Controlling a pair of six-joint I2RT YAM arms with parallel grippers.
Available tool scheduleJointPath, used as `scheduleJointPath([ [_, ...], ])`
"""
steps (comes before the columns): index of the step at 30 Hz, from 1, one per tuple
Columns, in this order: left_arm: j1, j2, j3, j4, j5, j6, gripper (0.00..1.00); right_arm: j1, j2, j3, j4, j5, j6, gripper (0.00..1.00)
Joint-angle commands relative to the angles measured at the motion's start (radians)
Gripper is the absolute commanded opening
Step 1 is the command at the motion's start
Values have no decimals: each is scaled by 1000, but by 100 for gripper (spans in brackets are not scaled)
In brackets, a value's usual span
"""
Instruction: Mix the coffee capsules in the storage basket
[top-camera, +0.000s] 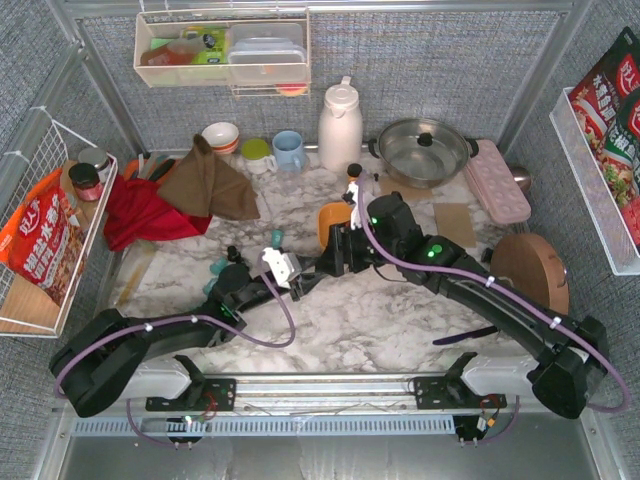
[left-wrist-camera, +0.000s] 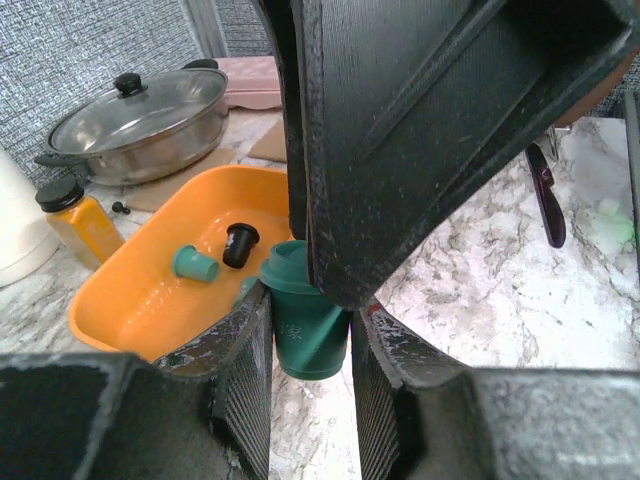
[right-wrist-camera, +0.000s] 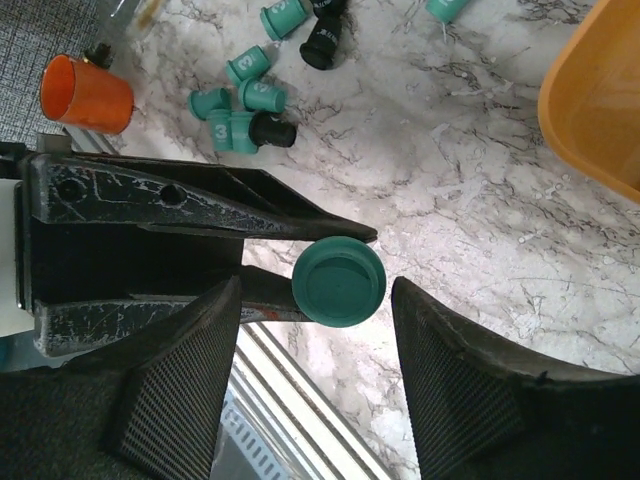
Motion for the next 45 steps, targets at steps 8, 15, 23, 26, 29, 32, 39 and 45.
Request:
scheduleJointPath([
  [8, -12, -19, 9, 43, 11, 18, 30, 21, 31, 15, 8, 20, -3, 57],
  [15, -17, -21, 17, 25, -7, 23, 34, 23, 37, 14, 11, 32, 5, 43],
  [23, -16, -24, 34, -25, -47, 19, 97, 24, 28, 11, 13, 46, 13, 25],
  [26, -16, -37, 17, -9, -66, 13, 99, 23, 28, 11, 13, 56, 13, 24],
  [29, -16, -66, -7, -12, -90, 1, 99, 23, 30, 12, 4, 89, 1, 23],
  [32, -16, -130, -41, -45, -151, -33, 99, 24, 39, 28, -29, 185, -43, 23],
  [39, -16, -384, -22, -416, -502, -169, 99, 20, 121, 58, -20, 558, -206, 23],
  [45, -16, -550, 136, -906, -815, -339, 99, -16, 299, 121, 89, 751, -356, 21],
])
